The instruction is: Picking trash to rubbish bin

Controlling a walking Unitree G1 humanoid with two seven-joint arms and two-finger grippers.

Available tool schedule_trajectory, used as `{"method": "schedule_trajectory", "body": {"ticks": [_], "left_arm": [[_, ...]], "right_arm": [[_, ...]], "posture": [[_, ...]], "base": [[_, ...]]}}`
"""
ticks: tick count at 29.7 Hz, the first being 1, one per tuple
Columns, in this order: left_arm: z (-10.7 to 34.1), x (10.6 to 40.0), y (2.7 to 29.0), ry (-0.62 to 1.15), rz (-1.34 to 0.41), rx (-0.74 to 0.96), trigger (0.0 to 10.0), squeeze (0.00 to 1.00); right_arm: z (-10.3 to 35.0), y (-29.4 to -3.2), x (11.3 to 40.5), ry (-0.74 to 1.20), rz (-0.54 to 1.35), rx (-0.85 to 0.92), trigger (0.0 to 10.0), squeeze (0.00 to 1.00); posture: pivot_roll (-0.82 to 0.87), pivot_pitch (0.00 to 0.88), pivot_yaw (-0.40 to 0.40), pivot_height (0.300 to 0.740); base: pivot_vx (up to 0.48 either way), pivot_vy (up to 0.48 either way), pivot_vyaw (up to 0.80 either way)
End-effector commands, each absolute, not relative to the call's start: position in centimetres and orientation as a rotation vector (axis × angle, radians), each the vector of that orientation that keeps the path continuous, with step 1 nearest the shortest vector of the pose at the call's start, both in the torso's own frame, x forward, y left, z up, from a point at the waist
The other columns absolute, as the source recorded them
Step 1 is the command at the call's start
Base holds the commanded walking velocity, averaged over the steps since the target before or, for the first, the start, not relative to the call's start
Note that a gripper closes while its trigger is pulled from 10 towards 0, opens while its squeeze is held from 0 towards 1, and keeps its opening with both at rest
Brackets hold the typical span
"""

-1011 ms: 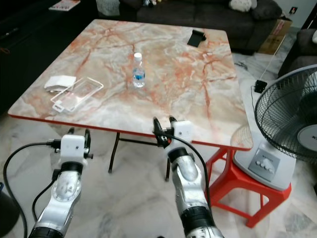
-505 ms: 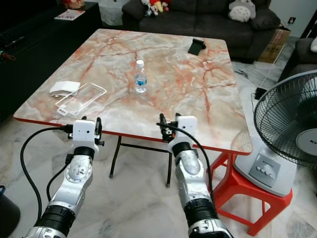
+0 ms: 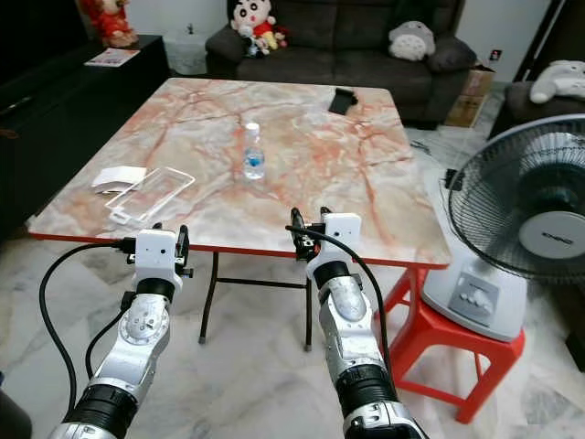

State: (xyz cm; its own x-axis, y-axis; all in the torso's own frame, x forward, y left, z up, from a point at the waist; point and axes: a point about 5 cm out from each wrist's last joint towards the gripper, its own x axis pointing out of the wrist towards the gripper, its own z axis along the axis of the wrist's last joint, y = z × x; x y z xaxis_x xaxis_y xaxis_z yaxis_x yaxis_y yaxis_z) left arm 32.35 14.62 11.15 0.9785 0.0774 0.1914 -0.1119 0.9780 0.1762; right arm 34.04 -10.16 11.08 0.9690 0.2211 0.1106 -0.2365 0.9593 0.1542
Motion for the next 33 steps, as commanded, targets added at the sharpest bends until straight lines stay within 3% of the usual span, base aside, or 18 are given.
{"method": "schedule_trajectory", "body": {"ticks": [1,20,33], "left_arm": [[12.2,32.7,15.1,-0.220,0.126,0.168,10.0,0.00],[13.1,33.1,15.5,-0.234,0.149,0.163,10.0,0.00],[13.4,33.1,15.2,-0.239,0.148,0.149,10.0,0.00]], "right_arm": [[11.6,-9.9,34.4,-0.106,0.236,0.174,10.0,0.00],[12.5,-9.5,34.8,-0.133,0.266,0.140,10.0,0.00],[12.4,-9.6,34.8,-0.132,0.252,0.137,10.0,0.00]], "posture": [[0.08,0.022,-0.020,0.740],[0.08,0.095,-0.015,0.740],[0.08,0.130,-0.021,0.740]], "base": [[0.000,0.000,0.00],[0.000,0.000,0.16],[0.265,0.000,0.28]]}}
